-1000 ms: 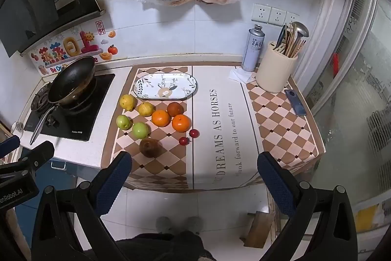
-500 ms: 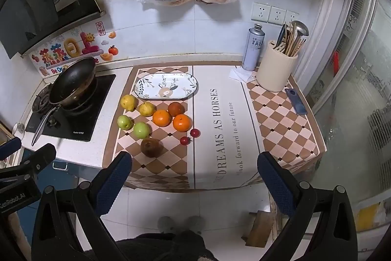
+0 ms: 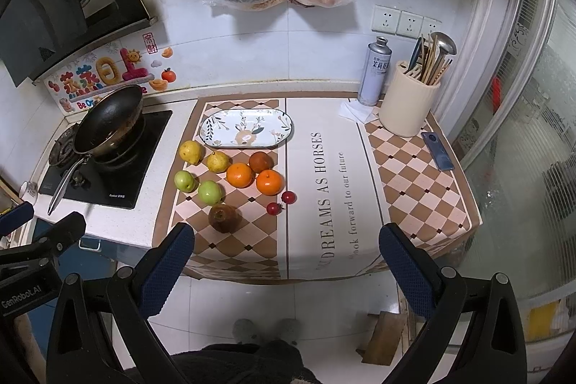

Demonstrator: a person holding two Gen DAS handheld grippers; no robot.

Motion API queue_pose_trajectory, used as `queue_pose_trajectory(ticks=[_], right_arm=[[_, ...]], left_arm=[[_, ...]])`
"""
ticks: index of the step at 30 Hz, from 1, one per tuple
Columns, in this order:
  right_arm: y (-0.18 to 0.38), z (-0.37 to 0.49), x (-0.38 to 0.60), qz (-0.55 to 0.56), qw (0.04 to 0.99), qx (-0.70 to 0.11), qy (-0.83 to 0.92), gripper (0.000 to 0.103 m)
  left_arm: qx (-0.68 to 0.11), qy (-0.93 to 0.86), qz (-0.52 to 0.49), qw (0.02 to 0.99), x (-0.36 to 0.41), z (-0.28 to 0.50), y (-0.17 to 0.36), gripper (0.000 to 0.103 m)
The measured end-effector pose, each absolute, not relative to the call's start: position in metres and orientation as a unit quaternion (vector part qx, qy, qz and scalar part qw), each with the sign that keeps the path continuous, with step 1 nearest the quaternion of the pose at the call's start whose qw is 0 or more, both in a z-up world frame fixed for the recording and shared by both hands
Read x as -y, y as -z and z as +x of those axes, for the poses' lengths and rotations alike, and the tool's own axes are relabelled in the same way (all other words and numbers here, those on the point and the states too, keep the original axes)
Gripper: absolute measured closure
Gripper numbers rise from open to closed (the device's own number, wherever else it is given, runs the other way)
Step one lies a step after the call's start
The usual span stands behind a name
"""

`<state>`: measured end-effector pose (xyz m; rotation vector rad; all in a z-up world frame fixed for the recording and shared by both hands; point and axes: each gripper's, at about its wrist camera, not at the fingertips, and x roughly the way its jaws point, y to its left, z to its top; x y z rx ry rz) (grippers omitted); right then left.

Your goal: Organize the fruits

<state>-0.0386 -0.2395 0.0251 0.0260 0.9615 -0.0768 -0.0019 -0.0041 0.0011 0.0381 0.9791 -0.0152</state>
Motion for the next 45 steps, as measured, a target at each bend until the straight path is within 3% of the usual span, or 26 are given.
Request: queue_pose_trajectory(ticks=[45], right_arm=[[-0.026,-0.026,0.242,0.030,0.888,-0.458,0.034,0.000]], left_arm=[[-0.466,0.012,0.026,0.884,0.016,0.009,-0.010,0.000]])
